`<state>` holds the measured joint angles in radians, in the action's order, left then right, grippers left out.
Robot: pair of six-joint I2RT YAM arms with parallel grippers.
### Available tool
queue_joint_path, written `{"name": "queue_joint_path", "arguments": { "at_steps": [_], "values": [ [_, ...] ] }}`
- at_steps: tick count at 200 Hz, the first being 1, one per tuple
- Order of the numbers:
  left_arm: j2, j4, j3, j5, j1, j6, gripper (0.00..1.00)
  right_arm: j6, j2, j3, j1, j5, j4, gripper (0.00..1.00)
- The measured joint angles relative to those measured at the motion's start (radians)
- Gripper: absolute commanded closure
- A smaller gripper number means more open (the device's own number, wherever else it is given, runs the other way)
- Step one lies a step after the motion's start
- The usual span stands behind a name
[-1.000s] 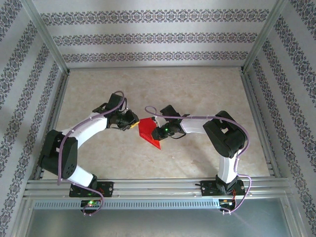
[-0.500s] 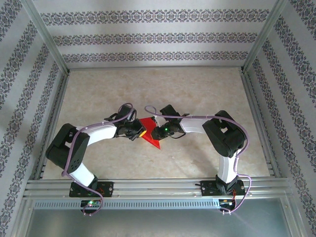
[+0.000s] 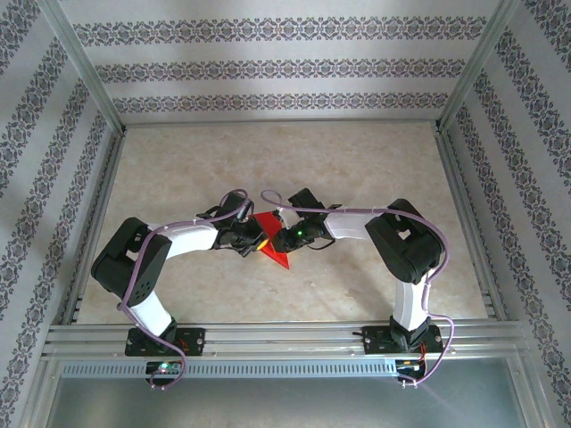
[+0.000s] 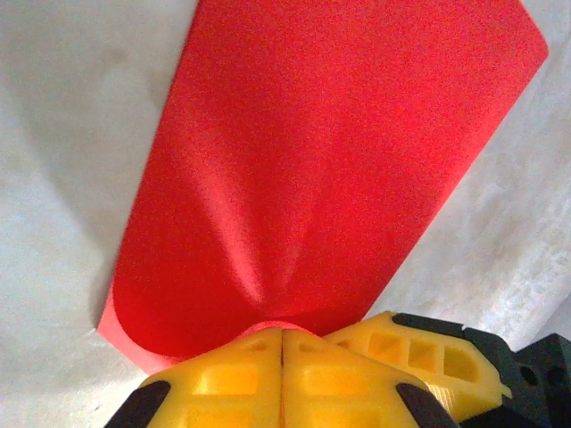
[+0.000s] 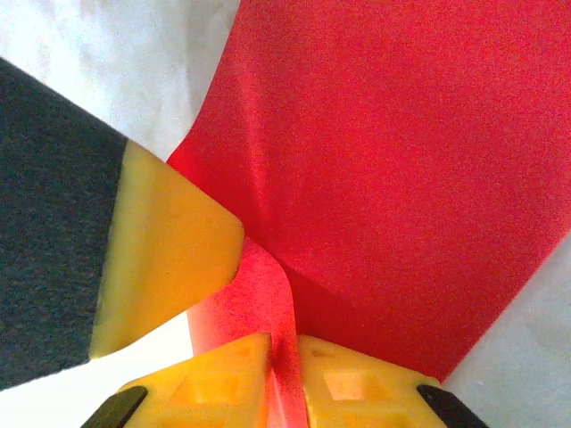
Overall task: Fold a paper plane with a square sheet of paper (pick it up from the middle)
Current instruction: Third fold the triangle at the center of the table.
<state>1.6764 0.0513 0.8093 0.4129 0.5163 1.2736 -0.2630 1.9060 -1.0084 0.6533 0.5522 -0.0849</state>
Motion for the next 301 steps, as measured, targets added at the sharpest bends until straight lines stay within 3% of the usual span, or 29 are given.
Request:
{"name": "queue_joint_path", "arguments": {
  "at_steps": [121,301],
  "values": [
    [-0.019,0.0,-0.033,-0.027,0.0,0.015,0.94,-0.001,0.008,-0.013,-0.004,0.007,-0.017,0.81],
    [-0.036,-0.068,-0.061,-0.009,0.015,0.006,0.89,0.0,0.022,-0.032,-0.01,0.012,-0.046,0.88]
  ]
}}
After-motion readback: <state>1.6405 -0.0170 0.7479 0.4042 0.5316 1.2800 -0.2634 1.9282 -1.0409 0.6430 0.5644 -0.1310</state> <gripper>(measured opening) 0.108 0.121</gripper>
